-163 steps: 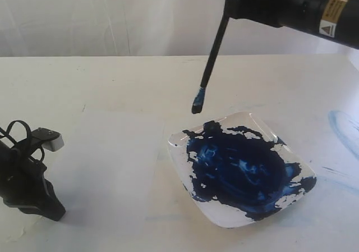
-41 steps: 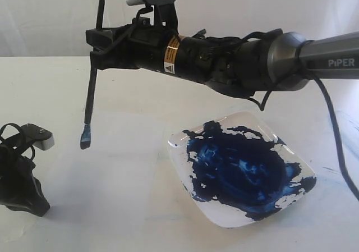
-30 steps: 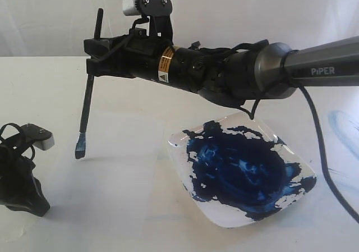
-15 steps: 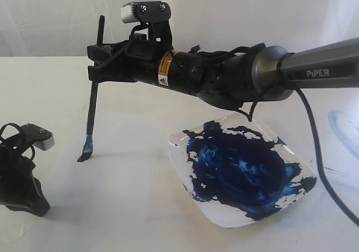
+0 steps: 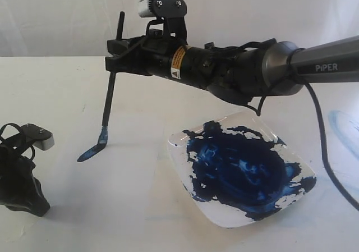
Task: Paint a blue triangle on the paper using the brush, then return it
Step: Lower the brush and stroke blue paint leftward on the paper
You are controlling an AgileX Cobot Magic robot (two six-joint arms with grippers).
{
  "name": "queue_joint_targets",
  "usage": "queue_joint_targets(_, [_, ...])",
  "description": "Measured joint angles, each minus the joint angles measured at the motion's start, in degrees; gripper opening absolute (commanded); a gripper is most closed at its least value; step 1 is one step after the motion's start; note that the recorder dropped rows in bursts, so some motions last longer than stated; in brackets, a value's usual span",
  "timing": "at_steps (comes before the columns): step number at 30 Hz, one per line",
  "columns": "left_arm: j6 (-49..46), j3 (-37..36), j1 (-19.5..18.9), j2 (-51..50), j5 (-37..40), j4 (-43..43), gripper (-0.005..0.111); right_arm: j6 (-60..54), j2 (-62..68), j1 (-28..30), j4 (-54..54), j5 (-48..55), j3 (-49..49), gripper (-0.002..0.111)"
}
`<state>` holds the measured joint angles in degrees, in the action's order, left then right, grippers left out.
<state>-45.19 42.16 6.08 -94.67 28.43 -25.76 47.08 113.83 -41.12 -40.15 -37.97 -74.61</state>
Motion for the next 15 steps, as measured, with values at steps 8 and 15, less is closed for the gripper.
queue_joint_targets(8, [0.1,0.0,0.0,0.0,0.0,0.0,0.0,0.0,0.0,2.4,0.2,0.2,0.0,0.0])
queue_joint_targets(15, [0.1,0.0,0.0,0.0,0.0,0.0,0.0,-0.1,0.0,2.8,0.2,0.2,0.0,0.0])
